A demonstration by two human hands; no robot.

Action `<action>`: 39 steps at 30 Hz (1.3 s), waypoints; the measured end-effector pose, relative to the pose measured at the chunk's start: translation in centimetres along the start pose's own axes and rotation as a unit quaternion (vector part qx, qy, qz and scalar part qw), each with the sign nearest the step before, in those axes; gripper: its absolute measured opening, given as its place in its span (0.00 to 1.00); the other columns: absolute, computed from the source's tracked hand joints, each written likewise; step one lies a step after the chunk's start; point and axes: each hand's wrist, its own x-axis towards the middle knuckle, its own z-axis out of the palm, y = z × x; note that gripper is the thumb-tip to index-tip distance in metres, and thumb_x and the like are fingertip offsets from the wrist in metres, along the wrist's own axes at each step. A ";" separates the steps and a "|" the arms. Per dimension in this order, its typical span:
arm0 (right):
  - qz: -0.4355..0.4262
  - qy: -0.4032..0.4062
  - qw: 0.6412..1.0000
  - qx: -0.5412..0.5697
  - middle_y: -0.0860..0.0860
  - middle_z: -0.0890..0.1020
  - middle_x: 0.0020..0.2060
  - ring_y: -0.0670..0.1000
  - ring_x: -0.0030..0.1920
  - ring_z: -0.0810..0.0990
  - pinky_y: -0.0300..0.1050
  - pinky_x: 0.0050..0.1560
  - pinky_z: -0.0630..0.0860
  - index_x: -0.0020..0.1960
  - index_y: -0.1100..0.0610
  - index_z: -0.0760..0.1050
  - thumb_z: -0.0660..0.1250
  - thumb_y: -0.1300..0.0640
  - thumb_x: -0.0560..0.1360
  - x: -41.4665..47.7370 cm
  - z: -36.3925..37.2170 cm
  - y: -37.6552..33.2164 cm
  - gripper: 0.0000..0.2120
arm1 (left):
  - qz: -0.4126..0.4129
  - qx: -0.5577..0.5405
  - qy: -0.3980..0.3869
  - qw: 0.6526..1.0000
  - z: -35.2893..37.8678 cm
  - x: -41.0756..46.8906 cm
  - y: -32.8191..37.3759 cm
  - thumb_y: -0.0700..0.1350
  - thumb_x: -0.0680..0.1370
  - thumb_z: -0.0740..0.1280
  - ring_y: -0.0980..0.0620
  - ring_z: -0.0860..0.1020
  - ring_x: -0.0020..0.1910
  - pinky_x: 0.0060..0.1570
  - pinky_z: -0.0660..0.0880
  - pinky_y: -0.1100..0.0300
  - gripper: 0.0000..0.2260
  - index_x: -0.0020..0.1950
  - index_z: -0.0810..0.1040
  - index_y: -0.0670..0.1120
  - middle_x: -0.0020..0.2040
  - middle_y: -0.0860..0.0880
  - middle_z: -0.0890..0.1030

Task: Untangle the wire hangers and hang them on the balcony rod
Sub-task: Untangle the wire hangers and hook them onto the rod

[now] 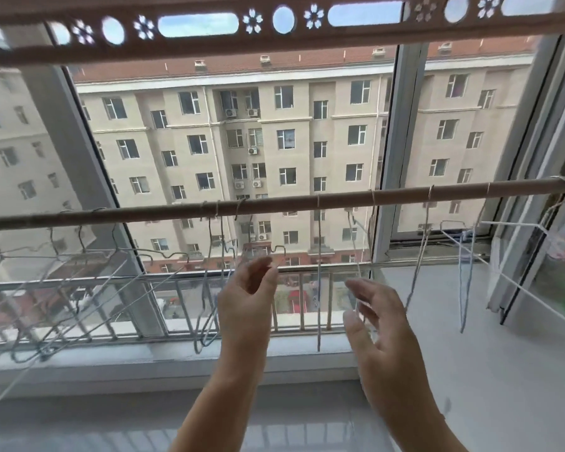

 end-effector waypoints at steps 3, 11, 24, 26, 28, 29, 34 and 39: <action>0.028 -0.073 0.993 0.084 0.42 0.79 0.52 0.39 0.55 0.77 0.28 0.55 0.70 0.57 0.46 0.73 0.60 0.54 0.72 -0.8 3.4 -1.3 0.14 | 0.051 0.036 0.054 0.997 -3.9 -0.4 0.4 0.40 0.76 0.67 0.61 0.81 0.40 0.39 0.76 0.73 0.07 0.52 0.80 0.47 0.44 0.49 0.84; 0.211 -0.133 0.954 0.165 0.49 0.79 0.51 0.47 0.53 0.77 0.42 0.58 0.74 0.57 0.54 0.73 0.61 0.60 0.77 1.9 12.7 0.6 0.09 | 0.028 0.099 0.056 0.993 -8.9 0.3 -0.5 0.41 0.76 0.68 0.56 0.80 0.44 0.44 0.76 0.68 0.05 0.47 0.80 0.50 0.43 0.49 0.83; 0.314 -0.125 0.886 0.317 0.55 0.79 0.41 0.55 0.43 0.76 0.48 0.45 0.72 0.48 0.56 0.75 0.65 0.63 0.73 6.0 16.3 2.3 0.05 | 0.017 0.106 -0.013 0.994 -7.0 0.6 -0.3 0.39 0.75 0.68 0.55 0.82 0.43 0.46 0.78 0.64 0.05 0.49 0.81 0.45 0.42 0.48 0.84; 0.309 -0.118 0.876 0.352 0.56 0.79 0.39 0.57 0.42 0.77 0.51 0.47 0.73 0.47 0.59 0.75 0.64 0.67 0.73 6.1 16.0 2.6 0.05 | 0.009 0.115 -0.021 0.993 -6.4 0.5 -0.5 0.39 0.75 0.68 0.55 0.82 0.44 0.47 0.77 0.64 0.05 0.50 0.81 0.46 0.43 0.49 0.84; 0.302 -0.110 0.874 0.365 0.57 0.79 0.38 0.56 0.40 0.78 0.50 0.45 0.76 0.47 0.60 0.75 0.64 0.67 0.73 6.1 15.6 3.1 0.05 | 0.006 0.140 -0.032 0.990 -5.9 0.6 -0.7 0.41 0.75 0.68 0.56 0.82 0.46 0.50 0.77 0.63 0.06 0.50 0.80 0.48 0.44 0.50 0.84; 0.300 -0.103 0.877 0.360 0.58 0.80 0.39 0.56 0.40 0.78 0.50 0.45 0.77 0.46 0.61 0.75 0.64 0.67 0.73 6.1 15.4 3.4 0.04 | 0.006 0.152 -0.041 0.988 -5.7 0.6 -0.8 0.41 0.75 0.68 0.56 0.82 0.47 0.51 0.77 0.62 0.06 0.50 0.80 0.49 0.45 0.51 0.84; 0.277 -0.067 0.910 0.302 0.55 0.79 0.37 0.48 0.35 0.78 0.36 0.35 0.75 0.49 0.63 0.77 0.64 0.67 0.74 6.3 14.0 4.5 0.06 | -0.014 0.187 -0.039 0.981 -5.1 0.7 -0.9 0.44 0.76 0.68 0.60 0.79 0.47 0.48 0.74 0.66 0.06 0.45 0.76 0.56 0.45 0.57 0.81; 0.259 -0.055 0.920 0.288 0.52 0.77 0.32 0.47 0.32 0.73 0.34 0.31 0.72 0.43 0.57 0.77 0.63 0.66 0.75 6.6 13.3 5.1 0.07 | -0.033 0.206 -0.026 0.978 -4.4 0.7 -1.0 0.43 0.76 0.66 0.61 0.77 0.49 0.49 0.71 0.67 0.11 0.58 0.77 0.46 0.51 0.52 0.81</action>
